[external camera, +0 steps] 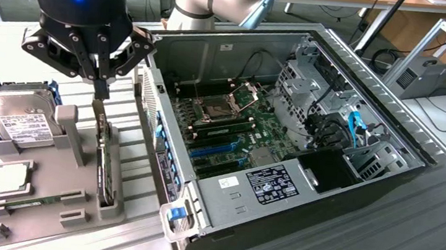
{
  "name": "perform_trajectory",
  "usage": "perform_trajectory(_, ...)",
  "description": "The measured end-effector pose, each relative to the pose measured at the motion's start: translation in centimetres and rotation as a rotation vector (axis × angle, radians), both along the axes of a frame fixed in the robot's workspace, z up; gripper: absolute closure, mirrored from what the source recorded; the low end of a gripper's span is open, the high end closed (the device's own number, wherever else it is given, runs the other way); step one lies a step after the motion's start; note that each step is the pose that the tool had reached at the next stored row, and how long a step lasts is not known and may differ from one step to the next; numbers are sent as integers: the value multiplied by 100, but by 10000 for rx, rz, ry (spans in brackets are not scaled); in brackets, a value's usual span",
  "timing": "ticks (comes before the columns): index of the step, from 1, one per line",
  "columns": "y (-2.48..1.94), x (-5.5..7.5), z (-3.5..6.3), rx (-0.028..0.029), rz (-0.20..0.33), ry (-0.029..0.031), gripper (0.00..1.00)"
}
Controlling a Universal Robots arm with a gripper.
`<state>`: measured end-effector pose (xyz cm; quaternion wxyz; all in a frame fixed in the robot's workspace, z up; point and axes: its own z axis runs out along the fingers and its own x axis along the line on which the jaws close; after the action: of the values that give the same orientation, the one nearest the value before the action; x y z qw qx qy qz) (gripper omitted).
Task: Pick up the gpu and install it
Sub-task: 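Reach for the gpu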
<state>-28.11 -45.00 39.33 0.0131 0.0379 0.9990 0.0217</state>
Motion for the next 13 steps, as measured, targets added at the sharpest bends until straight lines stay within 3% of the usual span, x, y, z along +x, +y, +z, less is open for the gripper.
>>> perform_trajectory(13, -33, 0, 0, -1, 0, 1, 89)
